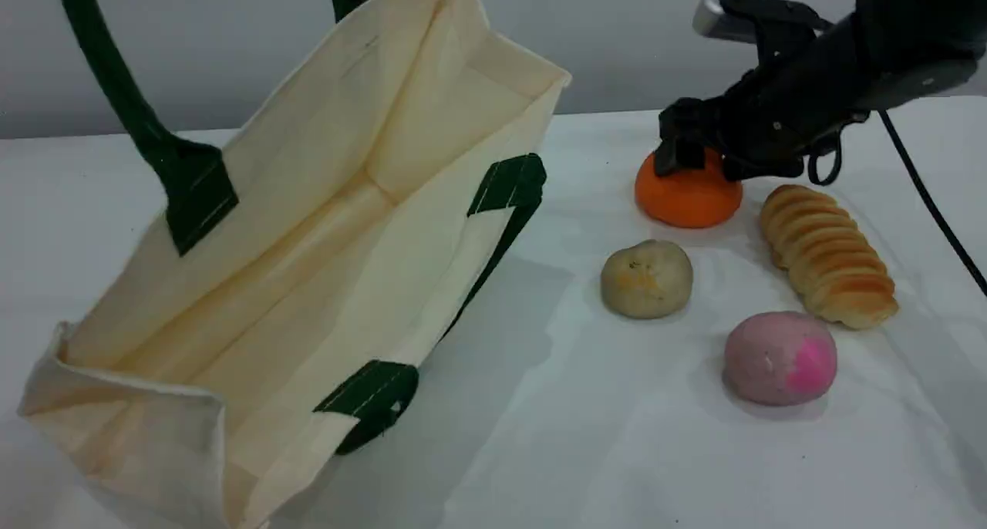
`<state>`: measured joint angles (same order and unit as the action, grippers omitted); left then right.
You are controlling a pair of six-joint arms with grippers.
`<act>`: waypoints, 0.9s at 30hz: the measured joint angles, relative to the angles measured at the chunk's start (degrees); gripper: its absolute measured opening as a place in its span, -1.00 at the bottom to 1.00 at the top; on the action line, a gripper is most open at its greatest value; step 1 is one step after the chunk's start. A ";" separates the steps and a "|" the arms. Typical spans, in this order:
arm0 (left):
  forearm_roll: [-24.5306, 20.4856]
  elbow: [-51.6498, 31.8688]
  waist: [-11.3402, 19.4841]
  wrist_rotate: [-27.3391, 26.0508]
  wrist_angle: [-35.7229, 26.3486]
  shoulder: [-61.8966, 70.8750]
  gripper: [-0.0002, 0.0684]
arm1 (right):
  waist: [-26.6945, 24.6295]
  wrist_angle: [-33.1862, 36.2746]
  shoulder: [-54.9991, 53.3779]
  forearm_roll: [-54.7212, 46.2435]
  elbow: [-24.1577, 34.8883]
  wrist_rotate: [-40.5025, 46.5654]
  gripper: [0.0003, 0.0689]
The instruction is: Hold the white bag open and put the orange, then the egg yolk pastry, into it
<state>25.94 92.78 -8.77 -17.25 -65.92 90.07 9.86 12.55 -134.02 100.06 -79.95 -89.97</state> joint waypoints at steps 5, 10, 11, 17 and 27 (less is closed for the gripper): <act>0.00 0.00 0.00 0.00 0.00 0.00 -0.80 | 0.00 2.35 0.00 -0.15 0.05 0.00 0.00; 0.00 0.00 0.00 0.00 0.00 0.00 -0.80 | -0.05 2.97 0.48 -0.10 0.11 0.00 -0.86; 0.00 0.00 0.00 0.00 0.00 0.00 -0.80 | -0.05 2.80 0.97 -0.16 0.16 0.00 -0.90; -0.46 0.00 0.00 0.00 0.00 0.00 -0.80 | -0.44 -3.67 8.13 -0.11 2.01 0.00 -0.94; -0.96 0.00 0.00 -0.24 0.22 0.00 -0.80 | -0.82 -0.26 27.37 -0.24 18.72 0.00 -0.94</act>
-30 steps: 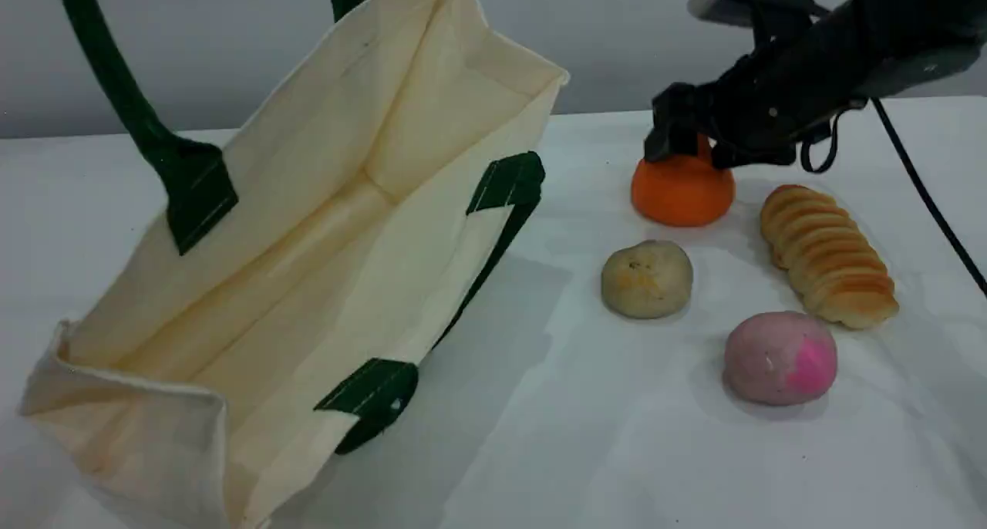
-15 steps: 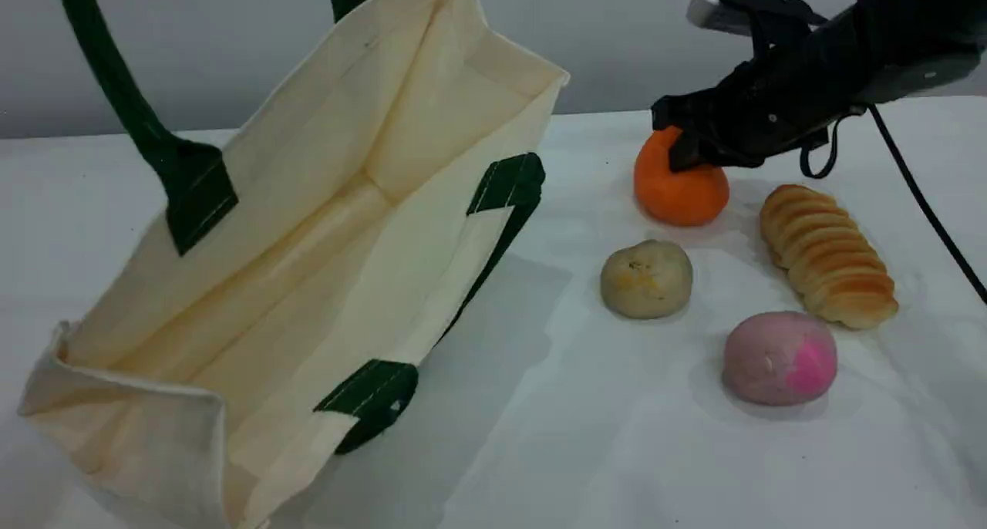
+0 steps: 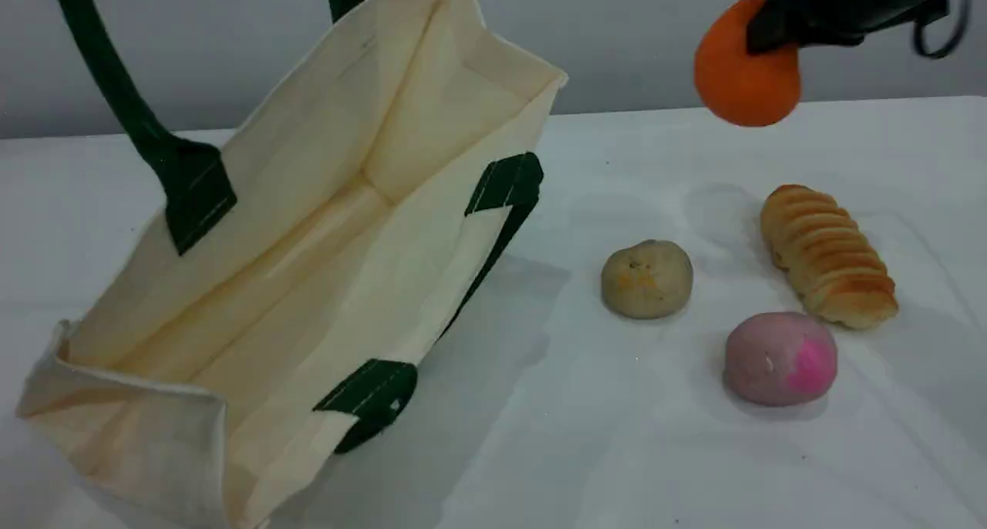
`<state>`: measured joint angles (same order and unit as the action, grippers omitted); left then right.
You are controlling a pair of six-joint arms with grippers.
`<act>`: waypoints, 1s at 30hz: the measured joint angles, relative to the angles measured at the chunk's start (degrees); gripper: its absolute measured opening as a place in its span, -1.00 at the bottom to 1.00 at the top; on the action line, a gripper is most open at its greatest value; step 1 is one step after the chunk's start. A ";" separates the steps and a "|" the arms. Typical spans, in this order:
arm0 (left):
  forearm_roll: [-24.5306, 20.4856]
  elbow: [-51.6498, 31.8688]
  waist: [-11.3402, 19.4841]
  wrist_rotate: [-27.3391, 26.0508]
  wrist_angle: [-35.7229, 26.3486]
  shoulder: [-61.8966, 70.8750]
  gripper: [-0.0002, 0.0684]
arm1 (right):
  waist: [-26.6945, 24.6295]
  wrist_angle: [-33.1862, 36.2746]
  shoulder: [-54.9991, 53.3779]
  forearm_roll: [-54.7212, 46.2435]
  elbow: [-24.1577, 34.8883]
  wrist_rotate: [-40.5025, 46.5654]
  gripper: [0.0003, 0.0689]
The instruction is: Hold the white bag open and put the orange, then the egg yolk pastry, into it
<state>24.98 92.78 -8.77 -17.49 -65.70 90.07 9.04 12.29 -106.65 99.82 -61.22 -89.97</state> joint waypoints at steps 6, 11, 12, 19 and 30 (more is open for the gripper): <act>-1.16 0.00 0.00 0.00 0.00 0.00 -0.80 | 0.23 9.87 13.27 -0.14 11.86 0.00 -0.94; -0.68 0.00 0.00 0.00 0.35 0.42 -0.80 | 3.00 18.94 23.00 -4.02 17.51 0.13 -0.94; -0.34 0.00 0.00 0.00 0.35 0.54 -0.80 | 4.11 19.84 24.50 -4.33 17.61 0.69 -0.94; 2.81 0.00 0.00 -1.65 0.93 0.65 -0.80 | 16.00 14.11 24.64 -0.60 17.45 1.12 -0.94; 5.78 0.00 0.00 -2.67 0.99 0.67 -0.80 | 25.41 11.99 15.16 0.26 11.71 0.02 -0.94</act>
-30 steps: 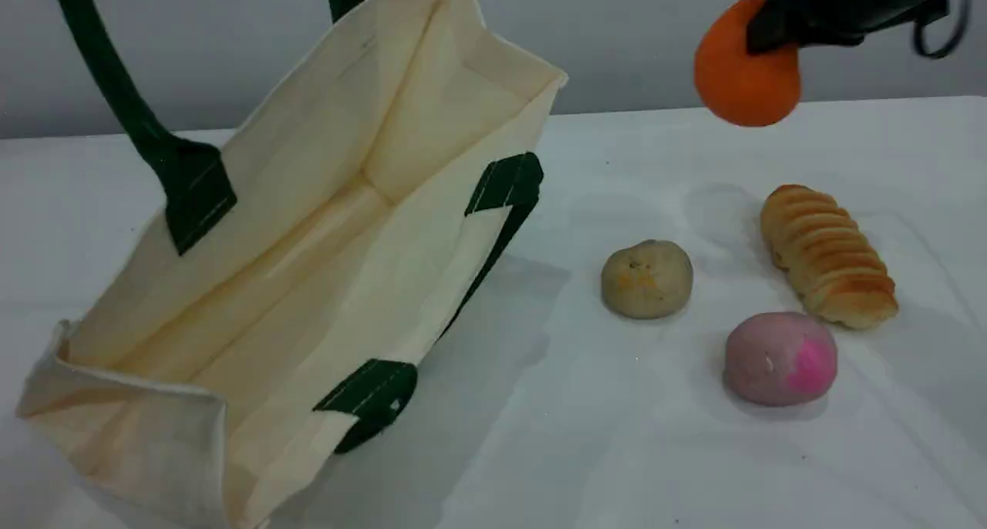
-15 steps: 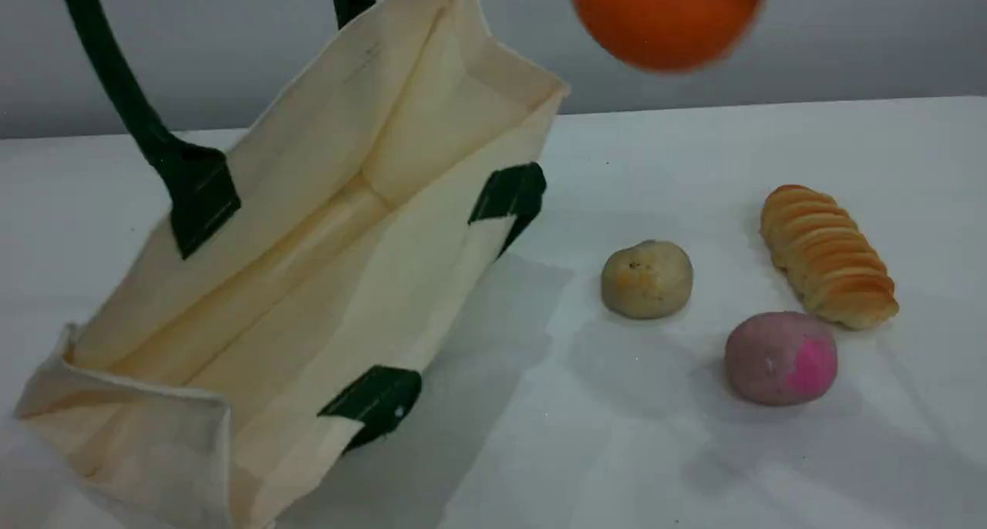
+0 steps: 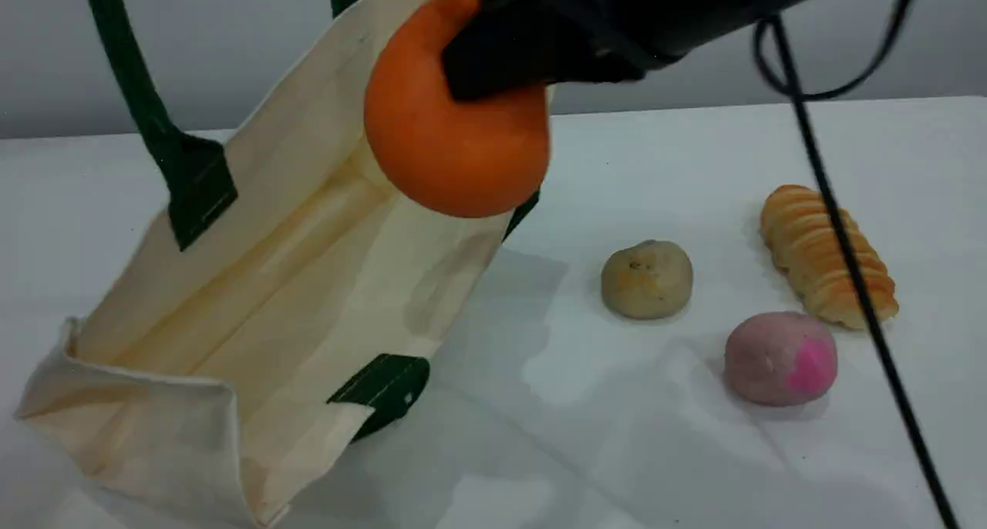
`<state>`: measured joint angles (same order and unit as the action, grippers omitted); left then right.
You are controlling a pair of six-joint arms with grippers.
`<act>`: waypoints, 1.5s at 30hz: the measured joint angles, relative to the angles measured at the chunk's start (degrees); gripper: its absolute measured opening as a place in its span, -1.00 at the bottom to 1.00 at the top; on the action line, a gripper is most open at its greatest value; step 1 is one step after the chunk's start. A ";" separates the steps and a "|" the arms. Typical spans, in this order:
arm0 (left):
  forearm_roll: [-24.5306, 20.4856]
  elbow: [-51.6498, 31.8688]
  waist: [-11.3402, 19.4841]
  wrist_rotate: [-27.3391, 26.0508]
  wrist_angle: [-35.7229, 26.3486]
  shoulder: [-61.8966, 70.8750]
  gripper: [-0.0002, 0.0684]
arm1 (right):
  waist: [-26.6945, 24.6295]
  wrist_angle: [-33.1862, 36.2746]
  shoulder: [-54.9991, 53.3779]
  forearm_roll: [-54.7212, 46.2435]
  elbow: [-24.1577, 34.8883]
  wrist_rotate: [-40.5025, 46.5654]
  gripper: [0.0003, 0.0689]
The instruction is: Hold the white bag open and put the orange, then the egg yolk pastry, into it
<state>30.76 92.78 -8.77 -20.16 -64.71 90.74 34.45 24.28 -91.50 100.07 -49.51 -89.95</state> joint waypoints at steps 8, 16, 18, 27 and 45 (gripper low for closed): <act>1.58 0.00 0.00 -0.77 -0.98 0.00 -0.80 | 0.00 0.43 -8.16 -0.17 -5.55 0.00 -0.94; 1.41 0.00 0.00 -0.77 -0.98 0.00 -0.80 | 1.77 2.76 -16.25 -0.17 -10.90 0.00 -0.94; 1.41 0.00 -0.05 -0.81 -0.98 0.00 -0.80 | 2.85 2.76 -18.07 -0.17 -12.49 0.00 -0.94; 1.37 0.00 -0.05 -0.81 -1.28 0.00 -0.80 | 6.58 -1.52 -23.19 -0.10 -19.85 0.00 -0.93; 2.98 0.00 -2.80 -2.54 0.73 0.00 -0.80 | 6.75 -4.15 -23.18 -0.02 -20.15 -0.06 0.28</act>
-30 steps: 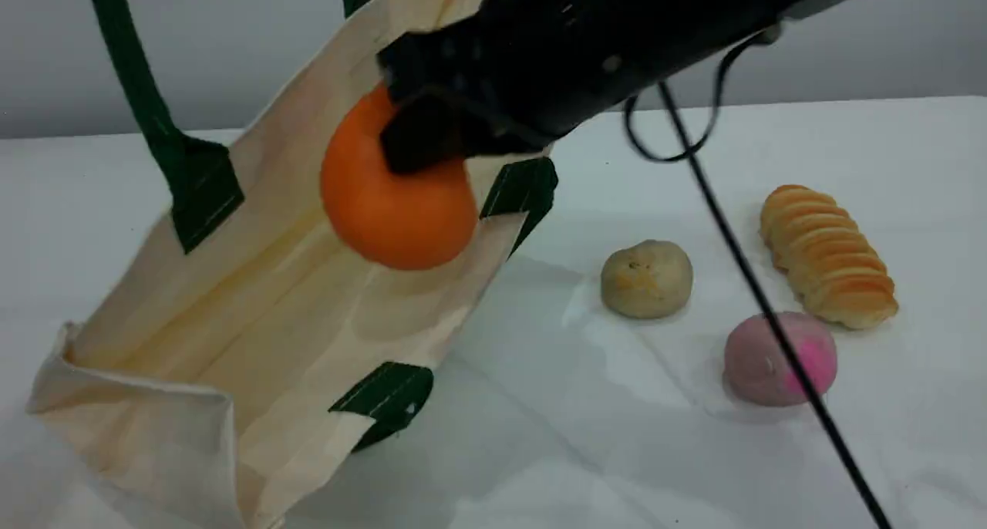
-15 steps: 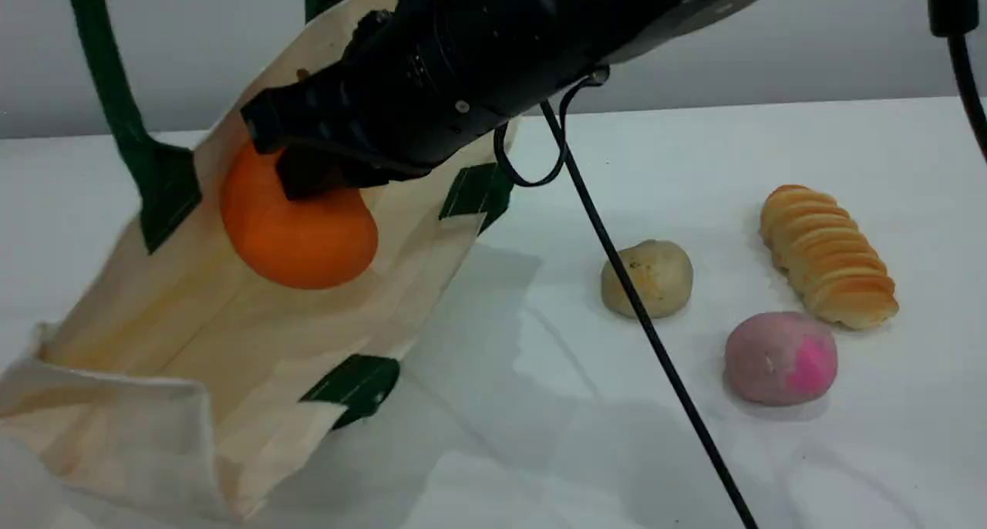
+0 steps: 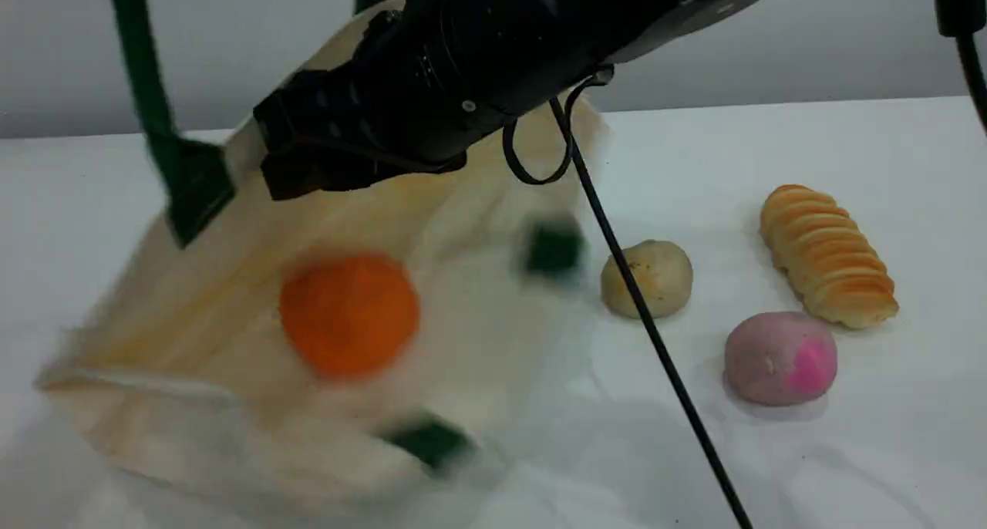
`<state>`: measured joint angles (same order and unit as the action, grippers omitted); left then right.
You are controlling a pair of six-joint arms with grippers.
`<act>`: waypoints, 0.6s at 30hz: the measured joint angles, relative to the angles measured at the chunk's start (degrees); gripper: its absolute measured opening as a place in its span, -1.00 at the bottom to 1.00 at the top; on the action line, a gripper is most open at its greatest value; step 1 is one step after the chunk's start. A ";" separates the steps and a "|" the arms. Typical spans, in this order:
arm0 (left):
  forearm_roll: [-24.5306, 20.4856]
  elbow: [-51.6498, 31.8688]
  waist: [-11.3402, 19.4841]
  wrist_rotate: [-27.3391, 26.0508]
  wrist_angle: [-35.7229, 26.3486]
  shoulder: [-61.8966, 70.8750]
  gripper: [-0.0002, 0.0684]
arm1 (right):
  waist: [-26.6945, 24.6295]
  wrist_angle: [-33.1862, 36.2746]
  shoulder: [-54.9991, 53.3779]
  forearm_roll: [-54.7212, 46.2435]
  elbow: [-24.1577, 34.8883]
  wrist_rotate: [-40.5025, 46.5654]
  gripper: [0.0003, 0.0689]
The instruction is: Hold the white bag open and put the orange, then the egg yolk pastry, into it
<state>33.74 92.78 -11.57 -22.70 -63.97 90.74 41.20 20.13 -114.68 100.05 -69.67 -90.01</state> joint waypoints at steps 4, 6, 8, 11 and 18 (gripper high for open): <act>-2.63 0.54 0.12 1.26 0.72 0.00 -0.80 | 0.00 -0.26 0.66 -0.06 0.11 0.05 0.53; -3.23 0.58 0.12 1.93 0.69 -0.05 -0.80 | -0.05 -0.92 1.28 -0.06 0.53 0.11 0.59; -4.49 0.58 0.12 2.09 0.94 0.00 -0.80 | -0.11 -2.38 2.50 -0.43 1.31 0.11 0.61; -6.16 0.62 0.12 2.54 1.30 0.00 -0.80 | -0.11 -6.29 5.14 -1.54 3.72 0.06 0.62; -6.83 0.65 0.12 2.63 1.37 0.00 -0.80 | -0.11 -20.13 12.88 -1.09 11.96 0.00 0.62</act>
<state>26.91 93.44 -11.46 -20.07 -62.60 90.74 41.09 0.00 -101.80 98.96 -57.71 -90.01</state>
